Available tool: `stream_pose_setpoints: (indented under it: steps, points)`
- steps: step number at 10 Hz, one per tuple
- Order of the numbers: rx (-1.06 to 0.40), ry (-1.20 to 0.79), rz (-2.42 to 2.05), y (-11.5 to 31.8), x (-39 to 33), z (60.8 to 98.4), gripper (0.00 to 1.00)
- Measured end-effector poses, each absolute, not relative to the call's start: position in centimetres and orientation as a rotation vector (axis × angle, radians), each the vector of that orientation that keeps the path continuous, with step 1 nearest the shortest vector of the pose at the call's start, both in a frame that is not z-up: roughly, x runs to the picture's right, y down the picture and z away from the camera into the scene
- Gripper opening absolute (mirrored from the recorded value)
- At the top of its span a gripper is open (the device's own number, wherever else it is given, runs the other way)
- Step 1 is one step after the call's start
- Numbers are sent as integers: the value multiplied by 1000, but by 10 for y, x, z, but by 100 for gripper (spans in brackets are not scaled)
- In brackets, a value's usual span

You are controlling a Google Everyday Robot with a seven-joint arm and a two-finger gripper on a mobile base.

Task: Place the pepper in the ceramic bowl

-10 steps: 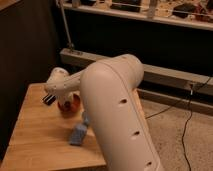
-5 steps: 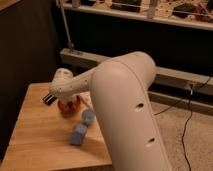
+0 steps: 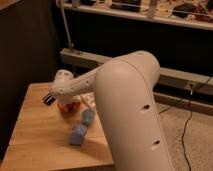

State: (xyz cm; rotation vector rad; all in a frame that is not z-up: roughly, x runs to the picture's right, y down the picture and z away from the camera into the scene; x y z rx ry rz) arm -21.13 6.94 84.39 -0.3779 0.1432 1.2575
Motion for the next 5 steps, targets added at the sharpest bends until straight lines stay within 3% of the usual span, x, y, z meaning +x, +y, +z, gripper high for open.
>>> stream_pose_setpoints:
  steps: [5]
  points:
    - [-368, 159, 1271, 68, -209, 847, 73]
